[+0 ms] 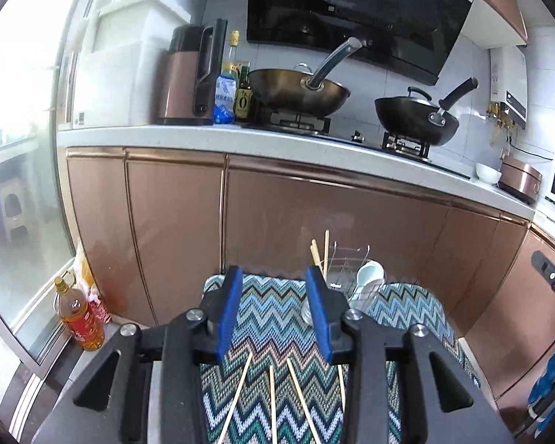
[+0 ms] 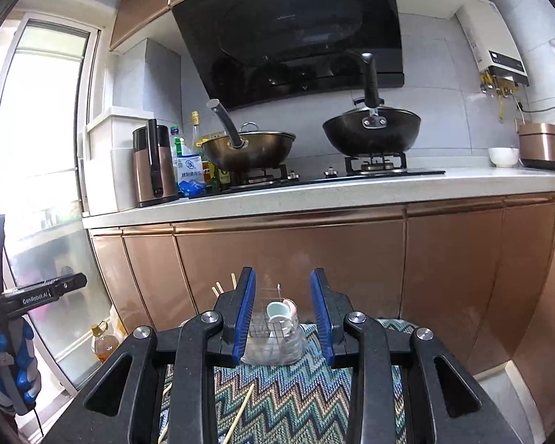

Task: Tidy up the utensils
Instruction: 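Move both open tools back down toward the chopsticks on the cloth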

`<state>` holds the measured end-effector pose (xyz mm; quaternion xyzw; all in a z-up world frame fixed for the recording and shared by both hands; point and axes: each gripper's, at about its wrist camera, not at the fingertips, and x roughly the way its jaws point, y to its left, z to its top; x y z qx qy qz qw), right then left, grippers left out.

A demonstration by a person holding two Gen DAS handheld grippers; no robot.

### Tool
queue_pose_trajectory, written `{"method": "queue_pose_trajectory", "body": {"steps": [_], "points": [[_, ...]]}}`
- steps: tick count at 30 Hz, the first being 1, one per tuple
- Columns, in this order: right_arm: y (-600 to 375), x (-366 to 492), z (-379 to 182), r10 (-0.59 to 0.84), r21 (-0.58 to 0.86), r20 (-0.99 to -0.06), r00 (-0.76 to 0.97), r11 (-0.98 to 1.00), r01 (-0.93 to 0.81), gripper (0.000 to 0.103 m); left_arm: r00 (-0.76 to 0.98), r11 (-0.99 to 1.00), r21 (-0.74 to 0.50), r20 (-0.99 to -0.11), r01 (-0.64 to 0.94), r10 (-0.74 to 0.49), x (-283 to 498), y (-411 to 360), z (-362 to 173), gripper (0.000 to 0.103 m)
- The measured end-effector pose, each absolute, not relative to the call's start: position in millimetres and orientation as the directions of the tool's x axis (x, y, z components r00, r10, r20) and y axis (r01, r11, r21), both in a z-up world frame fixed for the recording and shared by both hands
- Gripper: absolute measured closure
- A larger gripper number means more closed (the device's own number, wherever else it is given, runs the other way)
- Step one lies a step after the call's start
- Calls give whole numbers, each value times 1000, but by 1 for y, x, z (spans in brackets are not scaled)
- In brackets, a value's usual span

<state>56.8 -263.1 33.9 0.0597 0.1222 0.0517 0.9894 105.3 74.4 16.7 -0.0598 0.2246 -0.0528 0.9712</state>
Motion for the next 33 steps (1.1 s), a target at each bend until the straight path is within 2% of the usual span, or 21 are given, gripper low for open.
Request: {"method": "queue_pose_trajectory", "body": {"steps": [7,20,25,33], "points": [[-275,51,24,106,158,-255,961,985,-67,72,885,991,-120,-453,52,-102,100,78,4,69],[-267,76,-7,129,167,-366,922,983,-72,72,803,993,-108,-588,48,-103,130,79,-41,69],[-257,95,-30,169,179,-448,878,979,-97,72,744,991,-111,-655,75,-130,147,73,-64,69],[-230,150,-89,300,266,-662,687,951,-159,72,519,973,-185,-823,139,-231,189,56,-129,69]]}}
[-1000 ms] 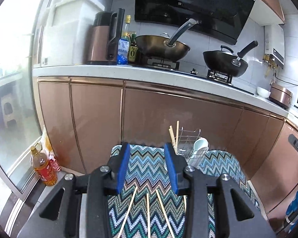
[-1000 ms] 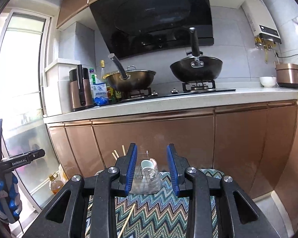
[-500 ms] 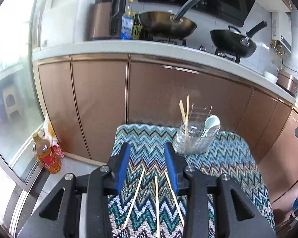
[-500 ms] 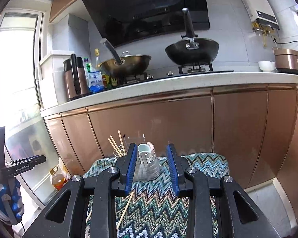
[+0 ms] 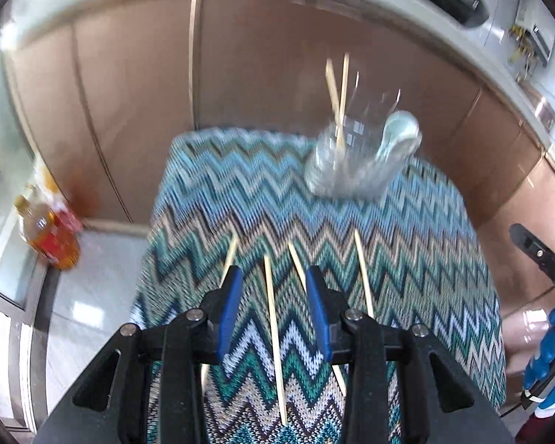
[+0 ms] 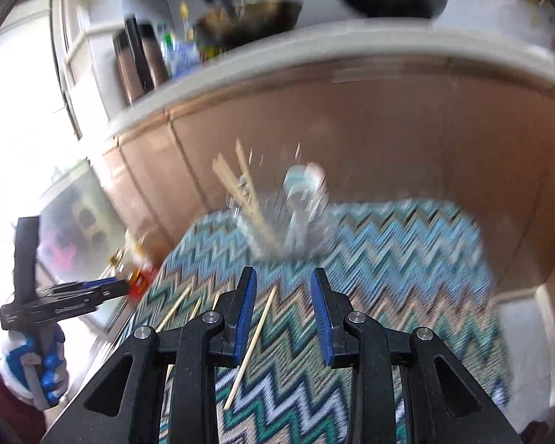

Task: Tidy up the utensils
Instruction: 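Move both open tools back down toward the chopsticks on the cloth, then grasp a chopstick with the left tool while the right tool grasps another chopstick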

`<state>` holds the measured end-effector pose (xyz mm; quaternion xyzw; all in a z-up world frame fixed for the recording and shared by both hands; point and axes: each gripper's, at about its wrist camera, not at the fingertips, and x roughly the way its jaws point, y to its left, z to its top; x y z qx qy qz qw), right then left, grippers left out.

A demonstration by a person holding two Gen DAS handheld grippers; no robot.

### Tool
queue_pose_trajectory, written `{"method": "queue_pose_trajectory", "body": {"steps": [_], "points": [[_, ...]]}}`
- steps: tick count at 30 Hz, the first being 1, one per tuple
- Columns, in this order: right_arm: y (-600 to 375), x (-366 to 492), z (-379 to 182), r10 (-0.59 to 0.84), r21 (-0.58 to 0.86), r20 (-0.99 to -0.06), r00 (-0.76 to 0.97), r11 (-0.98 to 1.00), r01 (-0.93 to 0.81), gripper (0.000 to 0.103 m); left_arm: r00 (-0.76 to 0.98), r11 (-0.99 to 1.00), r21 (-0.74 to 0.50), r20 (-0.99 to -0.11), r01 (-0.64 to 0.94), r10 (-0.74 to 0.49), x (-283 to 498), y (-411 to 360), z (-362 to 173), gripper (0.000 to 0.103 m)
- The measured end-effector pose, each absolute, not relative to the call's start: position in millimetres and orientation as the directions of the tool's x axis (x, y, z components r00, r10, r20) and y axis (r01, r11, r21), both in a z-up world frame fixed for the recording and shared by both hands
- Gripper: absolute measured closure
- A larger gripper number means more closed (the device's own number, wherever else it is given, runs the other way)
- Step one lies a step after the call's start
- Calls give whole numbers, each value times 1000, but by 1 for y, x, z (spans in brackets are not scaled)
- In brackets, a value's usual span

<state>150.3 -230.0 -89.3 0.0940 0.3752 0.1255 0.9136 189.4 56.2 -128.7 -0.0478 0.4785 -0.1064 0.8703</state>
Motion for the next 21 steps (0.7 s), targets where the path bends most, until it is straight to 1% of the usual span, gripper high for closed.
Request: {"method": "queue_pose_trajectory", "body": {"steps": [3,7,10,11,12,15,17,21], "points": [[-218,172,-116,339,299,-729,595,939,-170,74,422,966,-212,-870,147,-255,209,51,-154,69],[-198,205,-148,364,314,-803,472,931,-184,77,333,965,-225,-907,137,-259,234,48,-179,70],[-184,226,-170,353,303,-847,398,935,-184,79,269,966,-221,-930,134,-250,248,45,-195,70],[-180,229,-174,348,297,-855,385,936,-186,79,259,969,-209,-936,132,-238,252,44,-200,72],[-176,236,-180,343,292,-864,368,938,-188,80,246,971,-200,-942,135,-228,256,42,-204,76],[-169,251,-193,335,288,-883,330,940,-184,83,215,969,-204,-949,143,-231,265,38,-213,84],[-166,259,-201,331,288,-891,309,941,-178,87,204,968,-206,-951,147,-233,267,38,-216,86],[-160,273,-215,320,284,-909,267,944,-166,89,172,964,-216,-955,157,-242,273,35,-223,90]]}}
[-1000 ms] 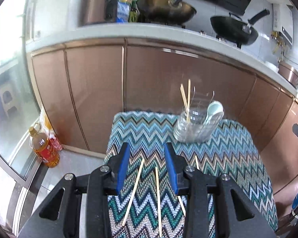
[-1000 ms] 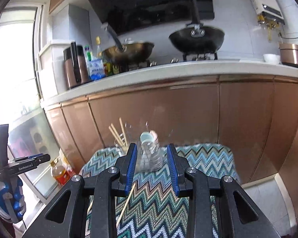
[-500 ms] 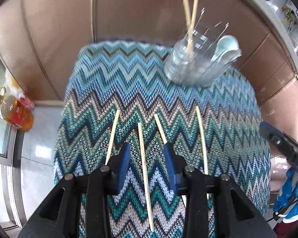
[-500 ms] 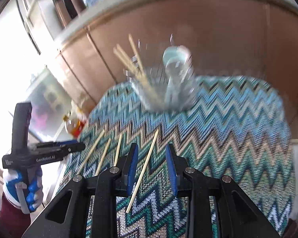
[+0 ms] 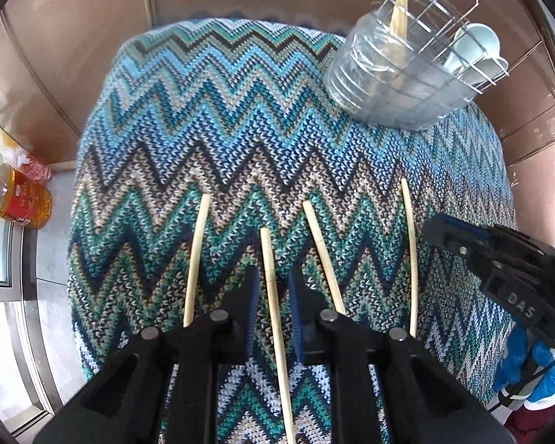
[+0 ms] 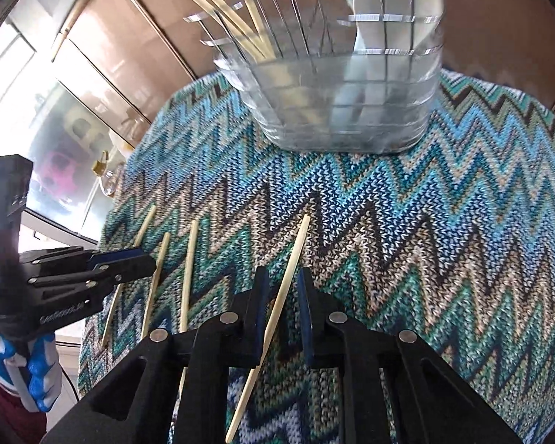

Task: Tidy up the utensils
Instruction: 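Grasp a chopstick with the left tool while the right tool grasps another chopstick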

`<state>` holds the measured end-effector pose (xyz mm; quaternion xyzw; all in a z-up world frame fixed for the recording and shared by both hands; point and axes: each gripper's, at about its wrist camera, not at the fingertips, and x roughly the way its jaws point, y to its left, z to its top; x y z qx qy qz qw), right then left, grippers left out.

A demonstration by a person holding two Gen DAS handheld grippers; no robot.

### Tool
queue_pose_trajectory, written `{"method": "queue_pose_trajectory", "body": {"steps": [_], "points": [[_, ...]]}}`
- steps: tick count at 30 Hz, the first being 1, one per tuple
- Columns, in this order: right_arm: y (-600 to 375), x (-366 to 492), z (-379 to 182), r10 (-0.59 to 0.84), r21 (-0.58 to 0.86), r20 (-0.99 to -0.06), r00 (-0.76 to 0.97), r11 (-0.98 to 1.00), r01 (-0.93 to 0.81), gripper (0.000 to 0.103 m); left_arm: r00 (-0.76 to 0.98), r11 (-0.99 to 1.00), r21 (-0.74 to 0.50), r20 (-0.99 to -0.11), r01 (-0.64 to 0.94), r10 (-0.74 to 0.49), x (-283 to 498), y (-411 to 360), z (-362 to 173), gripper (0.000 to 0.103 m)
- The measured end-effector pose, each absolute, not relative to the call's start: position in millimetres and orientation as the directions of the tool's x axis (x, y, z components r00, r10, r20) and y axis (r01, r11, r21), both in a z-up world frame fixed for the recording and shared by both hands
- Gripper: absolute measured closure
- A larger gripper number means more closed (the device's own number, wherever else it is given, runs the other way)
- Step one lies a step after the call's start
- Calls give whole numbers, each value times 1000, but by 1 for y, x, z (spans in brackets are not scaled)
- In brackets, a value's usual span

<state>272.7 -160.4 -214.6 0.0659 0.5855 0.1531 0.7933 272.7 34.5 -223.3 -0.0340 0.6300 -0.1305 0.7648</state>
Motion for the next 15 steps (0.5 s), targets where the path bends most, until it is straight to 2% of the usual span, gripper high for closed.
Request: {"method": "queue_pose_trajectory", "body": {"steps": [6,15], "points": [[-155,287,-227,300,267,-927,227,949,-166,90,140,961,-219,-960,169,-243,278,31,-230,95],[-142,292,-240,254,221,-949,189,959,-178,91,95,957,-238,-962,165,-255,282,28,-246,97]]}}
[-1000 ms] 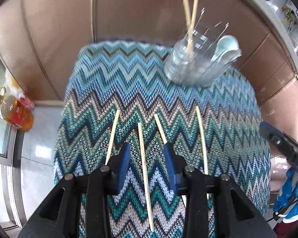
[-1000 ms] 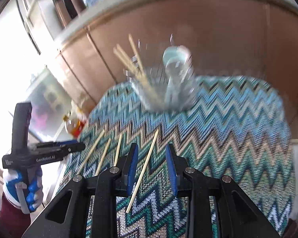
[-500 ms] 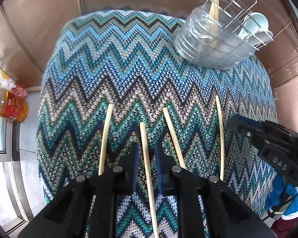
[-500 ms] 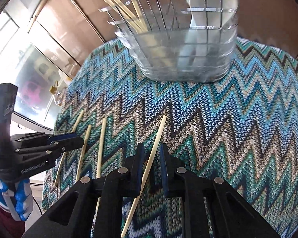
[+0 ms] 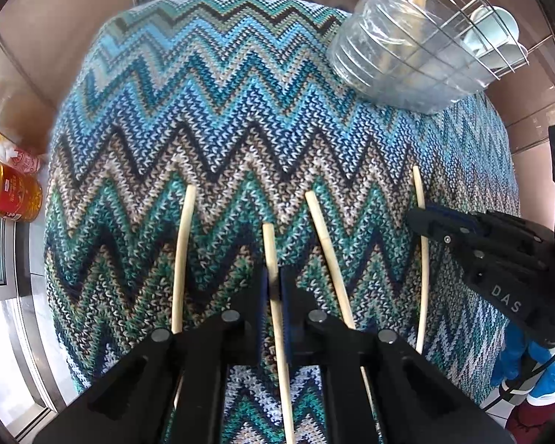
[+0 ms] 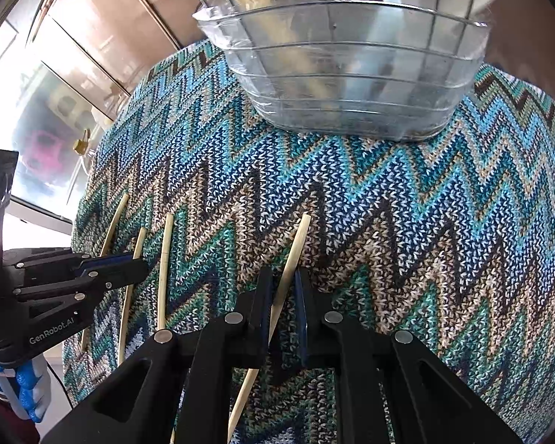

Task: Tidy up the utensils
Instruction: 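Grasp a chopstick with the left tool while the right tool grasps another chopstick, then lift both chopsticks over the wire holder and release them inside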

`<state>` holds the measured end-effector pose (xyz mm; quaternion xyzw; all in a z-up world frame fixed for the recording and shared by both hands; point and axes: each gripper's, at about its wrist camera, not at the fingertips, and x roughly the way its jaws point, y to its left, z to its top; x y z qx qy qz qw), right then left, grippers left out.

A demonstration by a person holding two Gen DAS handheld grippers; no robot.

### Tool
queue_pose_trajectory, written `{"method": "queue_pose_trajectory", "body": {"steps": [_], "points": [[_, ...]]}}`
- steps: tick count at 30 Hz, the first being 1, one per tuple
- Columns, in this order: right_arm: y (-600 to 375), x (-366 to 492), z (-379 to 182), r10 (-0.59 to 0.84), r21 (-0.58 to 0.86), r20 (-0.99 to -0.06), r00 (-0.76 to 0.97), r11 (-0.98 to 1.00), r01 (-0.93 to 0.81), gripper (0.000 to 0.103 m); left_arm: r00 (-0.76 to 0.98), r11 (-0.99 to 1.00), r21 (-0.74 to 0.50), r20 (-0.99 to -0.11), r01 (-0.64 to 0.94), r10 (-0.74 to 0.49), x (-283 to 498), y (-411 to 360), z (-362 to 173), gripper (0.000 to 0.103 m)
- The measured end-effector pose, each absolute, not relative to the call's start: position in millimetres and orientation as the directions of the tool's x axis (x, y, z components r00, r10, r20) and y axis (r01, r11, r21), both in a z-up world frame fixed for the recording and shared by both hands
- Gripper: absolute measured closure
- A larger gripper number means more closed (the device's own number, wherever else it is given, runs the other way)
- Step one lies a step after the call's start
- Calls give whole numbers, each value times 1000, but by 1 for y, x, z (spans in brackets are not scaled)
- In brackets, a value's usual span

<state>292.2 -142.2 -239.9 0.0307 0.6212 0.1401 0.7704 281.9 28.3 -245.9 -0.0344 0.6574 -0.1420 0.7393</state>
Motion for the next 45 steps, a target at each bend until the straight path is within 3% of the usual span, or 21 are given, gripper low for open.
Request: {"method": "queue_pose_trajectory", "body": {"steps": [13,26,38,45], "points": [[-153,285,-235,296,271,-932,207,952,-142,97,109,963,-229,-963,142,-246,284,27,-241,98],[-170,219,-162,404,330,-814,417,913,-239,97,306,960,-213,-916,180,-261,230,38,-172,98],[-194,164,-109,443,339,-702,558,896,-285,97,490,941,-261,-805,214,-335,187,55,-97,98],[-205,175,-51,445,321,-601,664,895,-310,97,624,921,-291,-677,259,-389,191,43,-32,98]]}}
